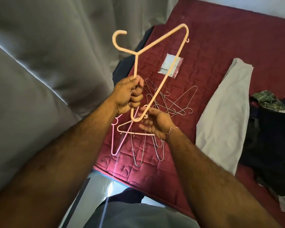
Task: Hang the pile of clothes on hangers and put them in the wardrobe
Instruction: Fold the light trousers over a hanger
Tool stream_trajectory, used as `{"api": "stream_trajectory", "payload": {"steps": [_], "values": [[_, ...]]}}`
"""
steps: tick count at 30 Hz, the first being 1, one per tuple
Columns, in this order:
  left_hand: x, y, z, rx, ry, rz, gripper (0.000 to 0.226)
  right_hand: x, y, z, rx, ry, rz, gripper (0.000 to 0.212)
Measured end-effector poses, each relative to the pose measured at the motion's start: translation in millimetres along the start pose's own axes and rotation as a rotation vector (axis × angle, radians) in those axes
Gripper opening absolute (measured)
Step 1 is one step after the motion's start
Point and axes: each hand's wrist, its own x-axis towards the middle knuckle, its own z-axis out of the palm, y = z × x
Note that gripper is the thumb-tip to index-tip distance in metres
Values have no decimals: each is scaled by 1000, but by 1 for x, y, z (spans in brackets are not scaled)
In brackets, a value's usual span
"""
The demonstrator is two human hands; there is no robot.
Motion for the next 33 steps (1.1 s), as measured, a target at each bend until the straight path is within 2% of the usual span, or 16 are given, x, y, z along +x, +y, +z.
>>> {"api": "stream_trajectory", "payload": {"steps": [3,7,9,12,15,17,18,21,23,25,27,29,31,33], "values": [[6,-2,3,10,42,39,35,-1,1,7,36,55,-70,25],[12,-8,4,222,164,88,36,6,-1,10,22,176,-107,22],[13,-9,1,344,209,118,36,6,-3,10,-125,173,-93,28],[11,-8,-5,387,219,131,36,14,-8,12,-356,166,-137,30],[10,-8,-9,409,193,88,36,33,-7,6,-708,159,-183,52],[10,-11,-12,439,168,48,37,39,-3,-10,-966,246,-218,68],[10,-14,-12,455,153,23,36,36,-3,-17,-949,314,-240,72],[13,-25,-10,464,80,-96,35,26,-5,-58,-645,546,-329,78],[18,-39,-3,455,-6,-205,34,13,-6,-95,-480,679,-423,101],[24,-60,9,469,-106,-325,35,-8,2,-131,-441,805,-511,114],[28,-88,34,496,-230,-456,34,-46,10,-162,-578,956,-585,109],[30,-120,66,497,-349,-582,33,-79,28,-204,-756,986,-605,96],[30,-153,98,495,-447,-683,31,-109,47,-245,-806,919,-508,75],[30,-187,126,515,-533,-774,31,-137,67,-283,-792,951,-341,55]]}}
